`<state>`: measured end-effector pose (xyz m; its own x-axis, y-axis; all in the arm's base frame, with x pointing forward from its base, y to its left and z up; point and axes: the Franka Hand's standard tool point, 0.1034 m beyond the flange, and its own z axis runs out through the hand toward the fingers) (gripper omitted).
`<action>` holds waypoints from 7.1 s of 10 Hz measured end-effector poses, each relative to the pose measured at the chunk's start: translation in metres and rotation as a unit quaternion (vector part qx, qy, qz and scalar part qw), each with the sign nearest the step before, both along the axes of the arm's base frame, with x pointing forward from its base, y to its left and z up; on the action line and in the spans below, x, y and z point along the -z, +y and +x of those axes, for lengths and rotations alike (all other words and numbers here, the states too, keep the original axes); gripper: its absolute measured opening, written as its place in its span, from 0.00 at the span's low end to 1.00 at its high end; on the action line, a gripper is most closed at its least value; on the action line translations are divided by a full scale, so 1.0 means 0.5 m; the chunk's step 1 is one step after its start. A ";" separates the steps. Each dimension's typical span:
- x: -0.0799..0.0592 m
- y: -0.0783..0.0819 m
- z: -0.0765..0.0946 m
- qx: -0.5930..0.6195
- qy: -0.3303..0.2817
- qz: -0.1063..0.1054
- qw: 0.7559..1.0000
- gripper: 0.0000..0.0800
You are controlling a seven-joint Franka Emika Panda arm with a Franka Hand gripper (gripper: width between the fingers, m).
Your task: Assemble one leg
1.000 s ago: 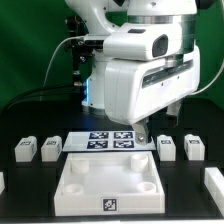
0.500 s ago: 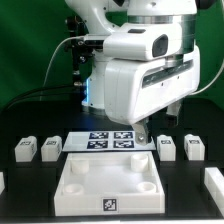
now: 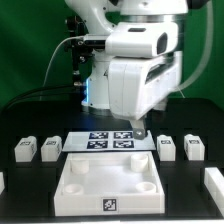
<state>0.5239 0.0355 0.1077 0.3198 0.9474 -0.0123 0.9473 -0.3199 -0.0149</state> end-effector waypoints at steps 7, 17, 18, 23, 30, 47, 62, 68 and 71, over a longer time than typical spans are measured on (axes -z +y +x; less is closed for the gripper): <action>0.155 -0.095 -0.188 -0.175 0.025 0.022 0.984 0.81; 0.187 -0.097 -0.189 -0.165 0.022 0.025 0.986 0.08; 0.187 -0.097 -0.189 -0.165 0.022 0.025 0.986 0.08; 0.187 -0.097 -0.189 -0.165 0.022 0.025 0.986 0.08; 0.186 0.043 -0.080 -0.152 -0.010 0.048 0.987 0.08; 0.187 0.064 -0.056 -0.149 -0.017 0.051 0.987 0.81; 0.097 0.224 -0.107 0.329 -0.013 0.064 0.942 0.81; 0.128 0.242 -0.168 0.538 0.036 0.049 0.841 0.81; 0.146 0.261 -0.211 0.569 0.113 -0.013 0.814 0.81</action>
Offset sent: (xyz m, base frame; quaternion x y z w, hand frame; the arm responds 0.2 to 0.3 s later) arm -0.0442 -0.0134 -0.0287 -0.0139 0.0404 -0.1844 0.9819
